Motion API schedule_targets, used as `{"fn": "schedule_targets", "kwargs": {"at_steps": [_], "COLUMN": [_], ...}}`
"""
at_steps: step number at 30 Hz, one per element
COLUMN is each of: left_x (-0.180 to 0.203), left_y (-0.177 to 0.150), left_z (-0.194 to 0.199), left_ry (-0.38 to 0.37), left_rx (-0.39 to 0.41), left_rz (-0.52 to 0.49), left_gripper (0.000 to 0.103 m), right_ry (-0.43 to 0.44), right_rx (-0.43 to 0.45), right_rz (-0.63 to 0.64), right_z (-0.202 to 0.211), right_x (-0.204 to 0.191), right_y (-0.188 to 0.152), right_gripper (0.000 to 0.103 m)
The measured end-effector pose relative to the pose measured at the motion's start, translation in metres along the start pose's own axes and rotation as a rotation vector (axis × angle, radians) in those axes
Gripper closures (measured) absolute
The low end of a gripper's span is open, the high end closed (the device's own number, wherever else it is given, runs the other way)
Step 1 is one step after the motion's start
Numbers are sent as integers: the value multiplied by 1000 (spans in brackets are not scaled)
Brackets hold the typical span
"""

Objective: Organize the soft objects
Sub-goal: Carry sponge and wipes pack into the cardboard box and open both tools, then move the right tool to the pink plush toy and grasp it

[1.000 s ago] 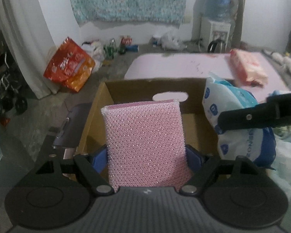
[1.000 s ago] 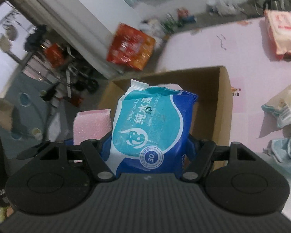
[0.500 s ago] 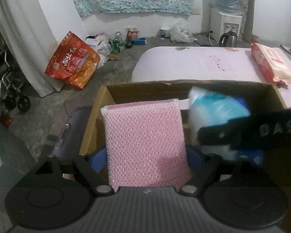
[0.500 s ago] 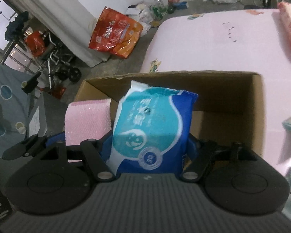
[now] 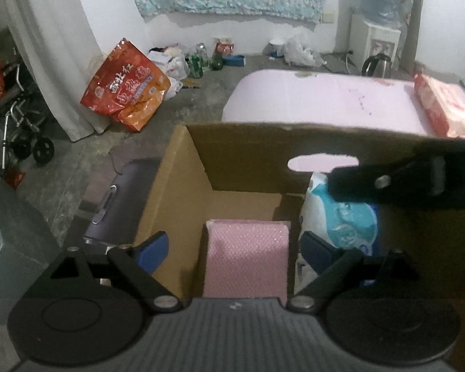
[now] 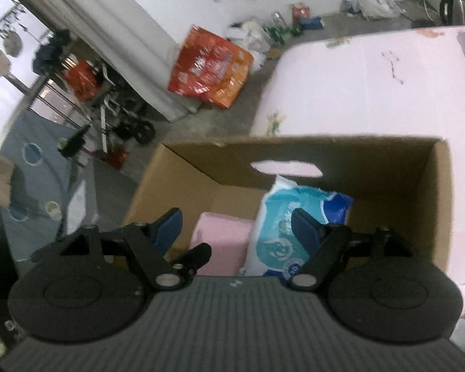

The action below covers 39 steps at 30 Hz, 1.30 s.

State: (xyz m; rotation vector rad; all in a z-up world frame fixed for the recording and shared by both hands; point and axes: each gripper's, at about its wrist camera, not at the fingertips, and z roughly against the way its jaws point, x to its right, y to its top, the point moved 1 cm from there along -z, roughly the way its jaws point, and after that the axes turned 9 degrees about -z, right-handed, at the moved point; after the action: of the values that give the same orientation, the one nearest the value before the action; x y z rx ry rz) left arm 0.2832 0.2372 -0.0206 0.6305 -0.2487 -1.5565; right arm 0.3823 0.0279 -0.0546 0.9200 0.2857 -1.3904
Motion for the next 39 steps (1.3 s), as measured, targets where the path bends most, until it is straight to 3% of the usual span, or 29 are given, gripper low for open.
{"fn": "schedule_targets", "kwargs": {"at_steps": [5, 10, 17, 23, 27, 31, 36, 39], "left_x": [2, 23, 85, 150, 200, 252, 305, 319], "left_y": [-5, -20, -49, -74, -87, -93, -91, -88], "left_z": [46, 105, 172, 195, 200, 194, 178, 167], "left_ry": [-33, -105, -238, -356, -383, -380, -298, -299], "left_rx": [58, 134, 214, 254, 275, 288, 303, 268], "left_rz": [28, 7, -60, -93, -144, -215, -319, -331], "left_gripper": [10, 9, 7, 7, 7, 7, 7, 10], "right_ry": [74, 163, 182, 109, 77, 110, 143, 157], "right_rx": [40, 79, 182, 277, 318, 330, 345, 336], "right_rz": [7, 32, 1, -108, -220, -367, -496, -559], "right_z": [59, 148, 292, 375, 397, 387, 352, 324], "right_x": [4, 27, 110, 204, 262, 308, 341, 353], "right_y": [-4, -25, -84, -150, -189, -205, -199, -188], "right_gripper": [25, 21, 19, 19, 19, 18, 18, 18]}}
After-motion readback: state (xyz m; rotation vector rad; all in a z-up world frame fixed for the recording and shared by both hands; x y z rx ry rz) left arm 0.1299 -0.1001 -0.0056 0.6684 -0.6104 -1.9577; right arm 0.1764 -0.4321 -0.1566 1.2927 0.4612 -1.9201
